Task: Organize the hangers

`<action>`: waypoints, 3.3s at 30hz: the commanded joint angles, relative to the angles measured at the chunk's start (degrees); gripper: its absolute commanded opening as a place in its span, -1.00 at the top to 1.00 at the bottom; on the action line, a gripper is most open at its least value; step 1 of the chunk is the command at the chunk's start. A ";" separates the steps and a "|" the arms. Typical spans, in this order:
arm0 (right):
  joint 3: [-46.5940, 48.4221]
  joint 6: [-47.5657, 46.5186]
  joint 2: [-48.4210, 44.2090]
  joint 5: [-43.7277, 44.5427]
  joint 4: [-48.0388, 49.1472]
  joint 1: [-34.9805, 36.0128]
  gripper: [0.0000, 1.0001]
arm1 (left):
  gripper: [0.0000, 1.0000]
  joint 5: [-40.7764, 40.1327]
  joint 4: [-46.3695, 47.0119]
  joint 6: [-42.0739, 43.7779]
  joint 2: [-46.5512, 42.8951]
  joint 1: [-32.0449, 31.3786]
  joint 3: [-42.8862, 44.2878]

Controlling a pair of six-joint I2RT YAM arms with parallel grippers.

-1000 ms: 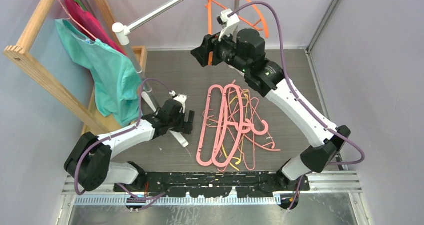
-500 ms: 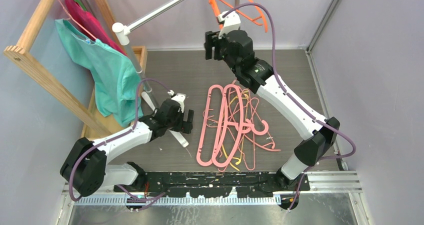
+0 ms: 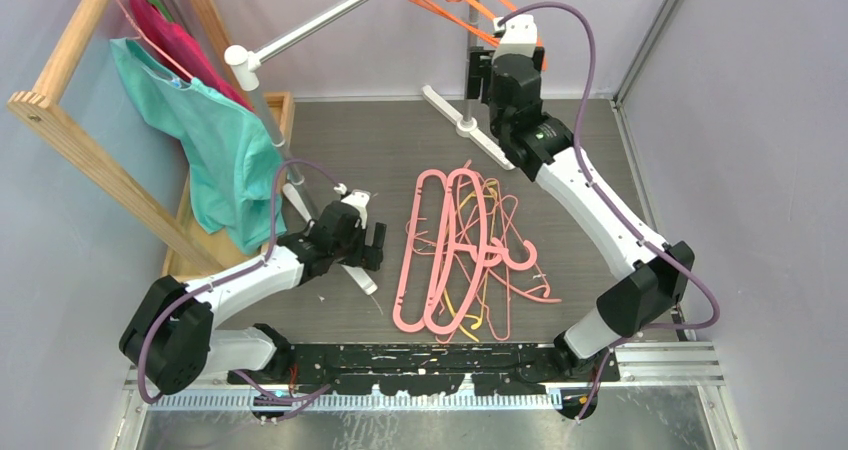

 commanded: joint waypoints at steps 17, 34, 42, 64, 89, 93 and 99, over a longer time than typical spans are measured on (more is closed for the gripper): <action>0.94 2.25 -4.02 -4.51 3.35 -12.47 -0.55 | -0.97 -1.94 1.50 -0.40 -3.13 0.00 -0.85; -6.32 5.15 -18.55 -56.83 -3.72 -12.40 -0.53 | -0.97 -0.88 2.32 0.55 1.07 0.04 0.67; -11.71 5.23 -20.12 -52.78 -9.12 -3.30 -0.50 | -0.97 -0.72 1.91 0.99 2.07 0.01 1.89; -58.01 36.93 -33.79 -20.65 -14.78 16.55 -0.30 | -0.96 0.52 1.82 0.55 3.39 0.00 2.72; -68.14 39.19 -28.95 -18.30 -0.86 16.63 0.33 | -0.96 -1.42 -0.12 -1.74 -1.38 0.00 2.14; -67.94 39.67 -33.05 -15.72 -4.37 16.71 0.68 | -0.96 -1.15 -0.89 -2.06 -2.83 0.04 2.54; -63.51 38.67 -41.64 -13.70 -13.92 17.01 0.92 | -0.96 -1.34 -2.67 -1.90 -4.64 0.00 3.35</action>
